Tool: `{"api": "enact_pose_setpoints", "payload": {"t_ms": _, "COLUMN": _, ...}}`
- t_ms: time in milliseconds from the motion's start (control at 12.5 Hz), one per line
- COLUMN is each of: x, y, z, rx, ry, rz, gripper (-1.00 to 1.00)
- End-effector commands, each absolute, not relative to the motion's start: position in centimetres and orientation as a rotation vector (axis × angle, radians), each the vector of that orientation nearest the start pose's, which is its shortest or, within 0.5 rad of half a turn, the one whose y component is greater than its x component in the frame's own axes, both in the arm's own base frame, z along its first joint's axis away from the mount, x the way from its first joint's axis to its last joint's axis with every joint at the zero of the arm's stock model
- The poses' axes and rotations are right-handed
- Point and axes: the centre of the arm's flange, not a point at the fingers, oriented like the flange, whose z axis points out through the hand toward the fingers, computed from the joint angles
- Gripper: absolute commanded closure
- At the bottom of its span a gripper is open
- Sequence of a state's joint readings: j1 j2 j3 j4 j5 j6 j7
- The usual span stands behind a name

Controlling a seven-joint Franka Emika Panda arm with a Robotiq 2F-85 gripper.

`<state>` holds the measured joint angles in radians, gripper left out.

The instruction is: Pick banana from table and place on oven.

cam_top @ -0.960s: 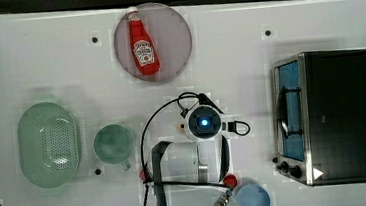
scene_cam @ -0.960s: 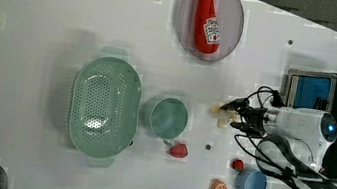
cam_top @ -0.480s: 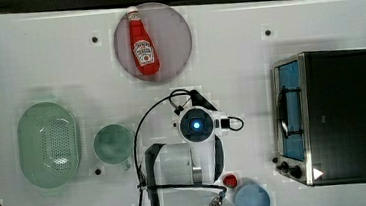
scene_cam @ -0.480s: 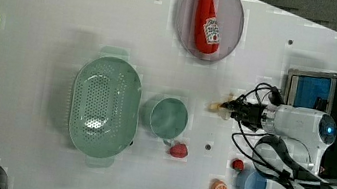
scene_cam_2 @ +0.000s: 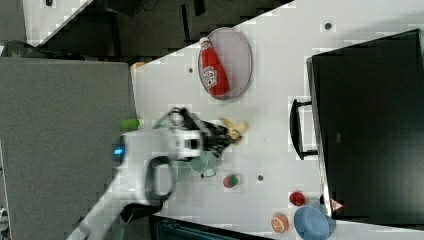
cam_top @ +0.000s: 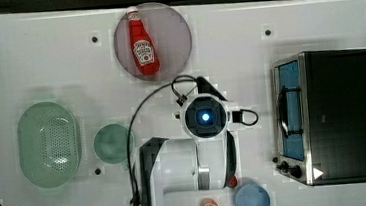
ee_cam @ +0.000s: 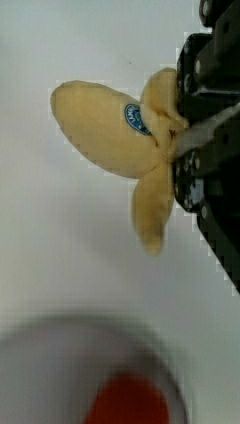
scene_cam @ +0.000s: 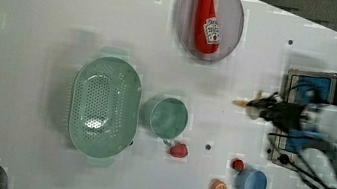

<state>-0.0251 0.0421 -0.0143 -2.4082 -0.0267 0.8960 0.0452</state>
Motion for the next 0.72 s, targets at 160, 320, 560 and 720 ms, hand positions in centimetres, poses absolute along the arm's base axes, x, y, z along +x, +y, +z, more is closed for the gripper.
{"api": "enact_pose_setpoints", "payload": {"t_ms": 160, "x": 48.4, "y": -3.8, "z": 45.6, "rx": -2.780, "ry": 1.385, "rz": -0.159, "gripper": 0.48}}
{"api": "enact_pose_setpoints", "payload": {"t_ms": 320, "x": 46.8, "y": -5.8, "z": 49.1, "rx": -2.758, "ry": 1.445, "rz": -0.106, "gripper": 0.48}}
{"api": "enact_pose_setpoints", "payload": {"t_ms": 560, "x": 45.3, "y": -11.5, "z": 50.5, "rx": -2.729, "ry": 1.476, "rz": -0.087, "gripper": 0.48}}
{"api": "enact_pose_setpoints", "payload": {"t_ms": 720, "x": 44.9, "y": -15.7, "z": 50.2, "rx": -2.768, "ry": 1.416, "rz": -0.086, "gripper": 0.48}}
